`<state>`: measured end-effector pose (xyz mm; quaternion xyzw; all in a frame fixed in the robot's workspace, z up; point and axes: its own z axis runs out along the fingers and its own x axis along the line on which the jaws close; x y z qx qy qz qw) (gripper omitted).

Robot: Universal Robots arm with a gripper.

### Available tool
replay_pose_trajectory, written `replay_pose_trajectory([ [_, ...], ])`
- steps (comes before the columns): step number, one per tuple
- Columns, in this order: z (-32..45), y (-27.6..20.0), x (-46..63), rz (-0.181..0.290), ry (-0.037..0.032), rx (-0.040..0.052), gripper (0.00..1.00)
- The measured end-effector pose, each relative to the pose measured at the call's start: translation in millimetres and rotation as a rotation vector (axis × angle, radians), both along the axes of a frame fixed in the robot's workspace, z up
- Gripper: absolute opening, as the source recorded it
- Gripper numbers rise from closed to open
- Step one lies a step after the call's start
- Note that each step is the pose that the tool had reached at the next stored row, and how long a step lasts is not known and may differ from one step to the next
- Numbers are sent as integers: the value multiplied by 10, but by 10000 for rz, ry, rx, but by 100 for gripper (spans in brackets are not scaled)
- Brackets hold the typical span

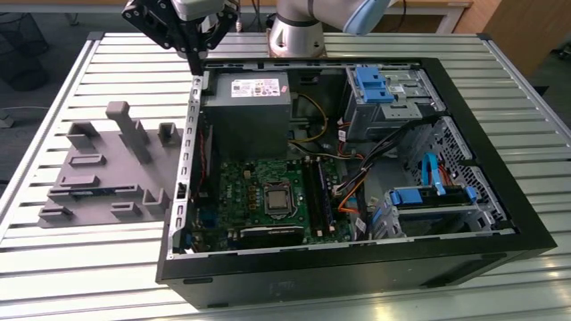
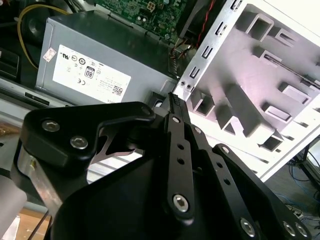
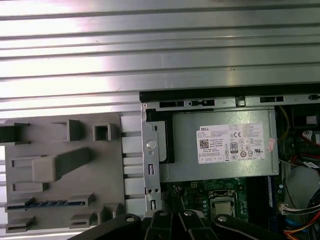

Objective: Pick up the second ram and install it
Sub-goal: 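Reach for the second ram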

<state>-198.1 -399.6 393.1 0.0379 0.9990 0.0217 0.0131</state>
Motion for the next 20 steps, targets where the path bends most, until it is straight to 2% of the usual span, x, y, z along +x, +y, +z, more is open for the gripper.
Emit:
replay_pose_trajectory([
  [14, 0, 0, -130, 0, 1, 0, 11],
  [20, 0, 0, -139, 1, 1, 0, 11],
])
